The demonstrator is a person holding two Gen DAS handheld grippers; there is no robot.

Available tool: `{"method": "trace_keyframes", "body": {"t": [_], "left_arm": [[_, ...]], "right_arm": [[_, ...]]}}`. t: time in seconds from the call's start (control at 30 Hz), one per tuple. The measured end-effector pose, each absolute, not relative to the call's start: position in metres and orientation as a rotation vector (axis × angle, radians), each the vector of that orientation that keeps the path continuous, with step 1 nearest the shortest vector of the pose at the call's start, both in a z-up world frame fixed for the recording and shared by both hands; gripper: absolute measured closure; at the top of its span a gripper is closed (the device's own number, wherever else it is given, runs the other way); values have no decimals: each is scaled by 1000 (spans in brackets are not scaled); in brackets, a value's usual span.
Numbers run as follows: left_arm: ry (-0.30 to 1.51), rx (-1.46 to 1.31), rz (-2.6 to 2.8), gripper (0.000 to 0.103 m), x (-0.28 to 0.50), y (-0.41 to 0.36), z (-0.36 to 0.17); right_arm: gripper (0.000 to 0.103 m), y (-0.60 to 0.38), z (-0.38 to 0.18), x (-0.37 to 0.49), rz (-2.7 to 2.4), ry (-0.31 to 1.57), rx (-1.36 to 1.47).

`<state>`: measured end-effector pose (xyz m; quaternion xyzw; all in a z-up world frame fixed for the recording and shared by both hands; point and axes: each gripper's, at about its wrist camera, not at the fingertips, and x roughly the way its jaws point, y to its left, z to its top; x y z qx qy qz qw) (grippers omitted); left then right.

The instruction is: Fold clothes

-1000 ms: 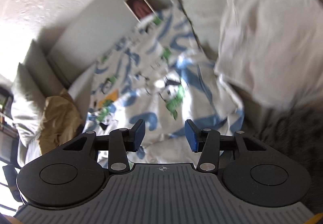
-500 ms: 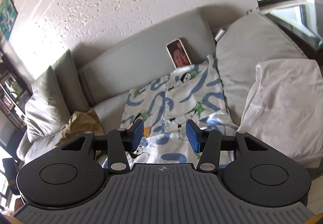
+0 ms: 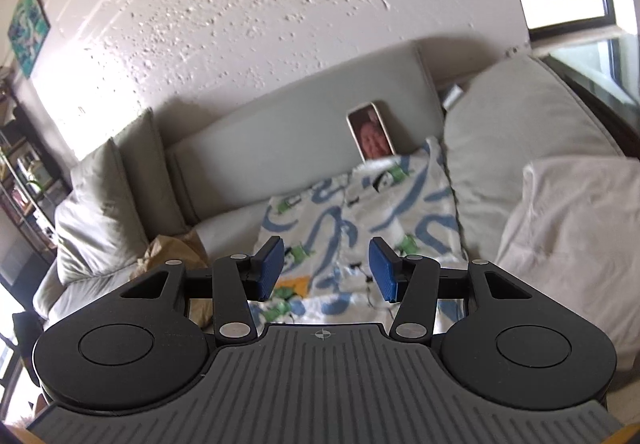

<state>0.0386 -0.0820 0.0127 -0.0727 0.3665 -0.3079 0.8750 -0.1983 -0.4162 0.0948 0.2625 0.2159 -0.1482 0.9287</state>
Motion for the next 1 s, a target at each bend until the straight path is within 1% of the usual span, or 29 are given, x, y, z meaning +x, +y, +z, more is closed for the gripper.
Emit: {"method": "trace_keyframes", "body": {"t": [0.27,0.43,0.7,0.83,1.0], "left_arm": [[685,-112,-619,39,81,-107,35],[698,-111,-612,39,95,-119,28],[801,-130,-628,38,80,-121,6],[777,-106,-620,37,74,-120,15],[698,-72,-611,36,82,-125,39]], "right_arm": [[49,-428,120,-154,-321,428,448],[49,-440,119,-135,-329,401,470],[48,-445,110,-152,-337,404,533],[48,-443,118,-168,-356,390,528],[46,-441,132,-173,-348,390,462]]}}
